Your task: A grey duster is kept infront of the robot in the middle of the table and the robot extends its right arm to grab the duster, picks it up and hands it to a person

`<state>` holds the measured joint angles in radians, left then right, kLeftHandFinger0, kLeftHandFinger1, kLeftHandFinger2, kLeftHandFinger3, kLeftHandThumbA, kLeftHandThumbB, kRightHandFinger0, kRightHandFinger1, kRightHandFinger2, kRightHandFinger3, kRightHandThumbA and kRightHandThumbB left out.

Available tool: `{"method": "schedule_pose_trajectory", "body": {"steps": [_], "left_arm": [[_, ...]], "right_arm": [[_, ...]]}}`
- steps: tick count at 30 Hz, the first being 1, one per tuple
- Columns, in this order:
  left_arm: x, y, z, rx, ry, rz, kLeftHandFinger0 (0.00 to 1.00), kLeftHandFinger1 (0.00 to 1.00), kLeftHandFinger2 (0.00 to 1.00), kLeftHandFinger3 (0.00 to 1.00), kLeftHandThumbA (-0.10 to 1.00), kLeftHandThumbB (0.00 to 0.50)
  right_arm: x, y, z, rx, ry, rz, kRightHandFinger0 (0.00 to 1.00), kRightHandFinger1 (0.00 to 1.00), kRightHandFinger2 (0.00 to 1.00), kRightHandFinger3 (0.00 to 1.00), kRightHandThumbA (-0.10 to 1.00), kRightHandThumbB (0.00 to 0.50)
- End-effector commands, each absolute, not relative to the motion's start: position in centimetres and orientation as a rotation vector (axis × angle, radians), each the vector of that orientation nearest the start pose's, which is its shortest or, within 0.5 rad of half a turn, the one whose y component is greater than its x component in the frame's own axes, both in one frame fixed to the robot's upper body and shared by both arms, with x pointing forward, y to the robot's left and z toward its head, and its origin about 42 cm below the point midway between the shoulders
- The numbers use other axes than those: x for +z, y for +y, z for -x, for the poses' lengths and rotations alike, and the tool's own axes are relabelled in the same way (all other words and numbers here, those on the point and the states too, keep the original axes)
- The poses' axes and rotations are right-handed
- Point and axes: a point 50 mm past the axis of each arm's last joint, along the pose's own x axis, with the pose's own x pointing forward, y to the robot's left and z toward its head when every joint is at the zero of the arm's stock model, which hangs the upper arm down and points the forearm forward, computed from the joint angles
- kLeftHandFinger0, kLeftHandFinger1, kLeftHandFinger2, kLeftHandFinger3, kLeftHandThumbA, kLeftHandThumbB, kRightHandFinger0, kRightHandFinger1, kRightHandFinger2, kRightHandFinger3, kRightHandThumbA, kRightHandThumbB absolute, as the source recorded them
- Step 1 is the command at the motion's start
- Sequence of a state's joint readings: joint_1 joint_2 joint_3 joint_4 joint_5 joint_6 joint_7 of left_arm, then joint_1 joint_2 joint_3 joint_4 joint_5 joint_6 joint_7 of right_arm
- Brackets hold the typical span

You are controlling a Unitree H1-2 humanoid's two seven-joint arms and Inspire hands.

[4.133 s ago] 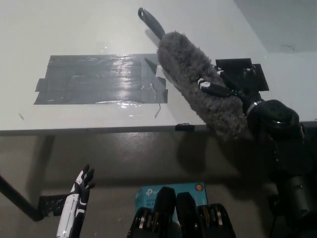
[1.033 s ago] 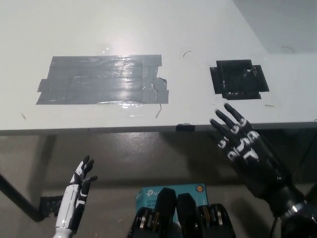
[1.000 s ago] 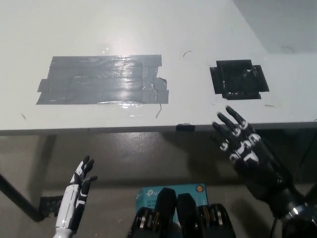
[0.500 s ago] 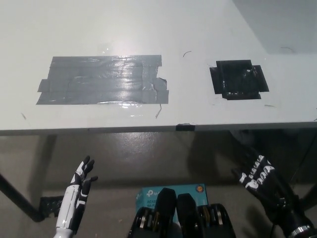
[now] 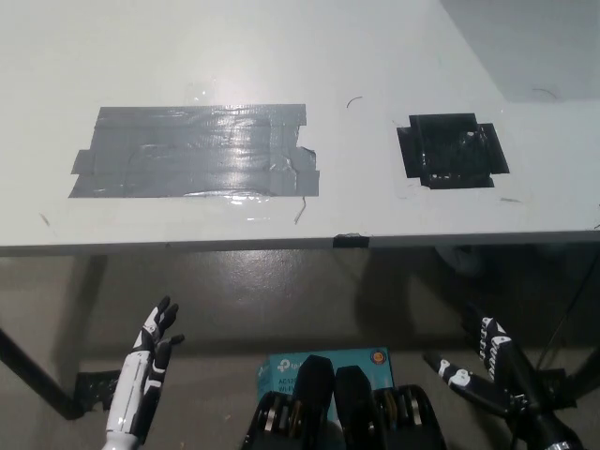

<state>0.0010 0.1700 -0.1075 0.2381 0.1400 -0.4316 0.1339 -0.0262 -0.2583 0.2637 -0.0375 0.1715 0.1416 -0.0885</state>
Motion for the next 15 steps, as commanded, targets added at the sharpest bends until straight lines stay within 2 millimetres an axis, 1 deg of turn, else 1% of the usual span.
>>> {"method": "schedule_pose_trajectory", "body": {"steps": [1,7,10,12,13,15], "left_arm": [[6.84,25.39,-27.27,-0.011,-0.257,-0.259,0.88,1.00,1.00,1.00,1.00,0.331],[6.77,25.27,-27.24,-0.009,-0.254,-0.249,0.87,1.00,1.00,1.00,1.00,0.319],[6.84,25.33,-27.32,-0.008,-0.258,-0.258,0.86,1.00,1.00,1.00,1.00,0.318],[6.87,25.33,-27.44,-0.009,-0.259,-0.256,0.86,1.00,1.00,1.00,1.00,0.316],[6.90,25.36,-27.47,-0.009,-0.259,-0.252,0.86,1.00,1.00,1.00,0.99,0.306],[6.90,25.36,-27.47,-0.009,-0.259,-0.251,0.86,1.00,1.00,1.00,0.99,0.306]], "right_arm": [[11.54,-22.66,-28.65,0.197,-0.155,0.366,1.00,1.00,1.00,1.00,0.89,0.423],[11.68,-22.58,-28.62,0.193,-0.164,0.381,1.00,1.00,1.00,1.00,0.86,0.412],[11.74,-22.51,-28.68,0.192,-0.165,0.396,1.00,1.00,1.00,1.00,0.87,0.415],[11.84,-22.52,-28.73,0.191,-0.169,0.402,1.00,1.00,1.00,1.00,0.86,0.410],[11.86,-22.51,-28.77,0.190,-0.169,0.405,1.00,1.00,1.00,1.00,0.85,0.403],[11.84,-22.51,-28.78,0.189,-0.168,0.408,1.00,1.00,1.00,1.00,0.85,0.401]]}}
